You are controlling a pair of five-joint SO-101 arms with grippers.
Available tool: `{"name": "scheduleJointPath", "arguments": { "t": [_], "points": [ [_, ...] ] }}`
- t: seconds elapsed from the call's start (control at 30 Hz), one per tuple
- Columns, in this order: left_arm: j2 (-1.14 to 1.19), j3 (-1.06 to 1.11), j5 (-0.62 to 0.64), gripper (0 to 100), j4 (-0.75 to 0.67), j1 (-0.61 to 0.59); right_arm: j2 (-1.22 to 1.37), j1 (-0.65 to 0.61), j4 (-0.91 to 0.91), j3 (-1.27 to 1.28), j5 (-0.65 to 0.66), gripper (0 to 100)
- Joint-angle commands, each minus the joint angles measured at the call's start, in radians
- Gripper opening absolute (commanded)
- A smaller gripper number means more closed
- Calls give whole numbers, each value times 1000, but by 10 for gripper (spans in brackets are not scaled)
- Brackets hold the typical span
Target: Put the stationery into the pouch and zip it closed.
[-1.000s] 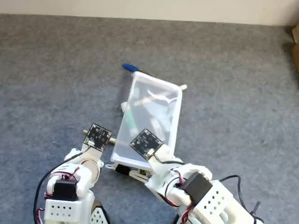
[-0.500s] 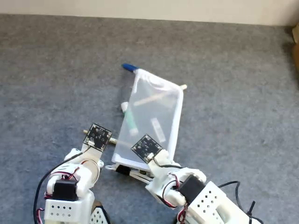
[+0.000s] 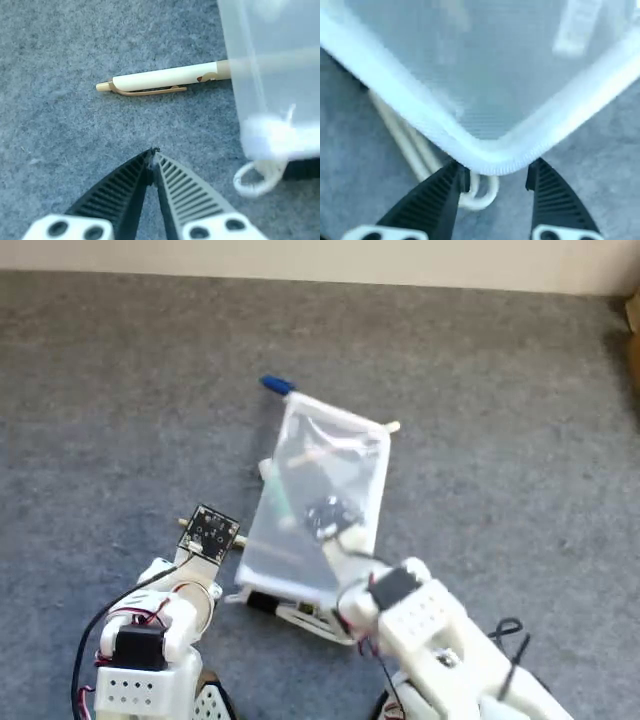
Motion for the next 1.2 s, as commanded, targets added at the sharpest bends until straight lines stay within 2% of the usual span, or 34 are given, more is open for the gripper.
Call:
{"name": "scheduleJointPath", "arguments": {
  "t": [0.0, 0.3, 0.43, 0.57, 0.7, 0.9, 1.0, 1.17],
  "points": [
    [-7, 22, -9, 7, 5, -7, 140, 84, -87, -139, -2, 183],
    [-7, 22, -9, 7, 5, -7, 289, 211, -90, -401, -2, 183],
    [-7, 22, -9, 7, 5, -7, 275, 216, 15, -470, -2, 183],
    [-7, 22, -9, 7, 5, -7, 168, 145, 128, -479, 0, 183],
    [-7, 22, -9, 7, 5, -7, 33, 24, 196, -447, -2, 183],
    [-7, 22, -9, 7, 5, -7, -61, -177, 205, -325, -8, 183],
    [-7, 22, -9, 7, 5, -7, -61, -246, 147, -262, -3, 183],
    [-7, 22, -9, 7, 5, -7, -61, -259, -51, -105, 0, 183]
  ]
}}
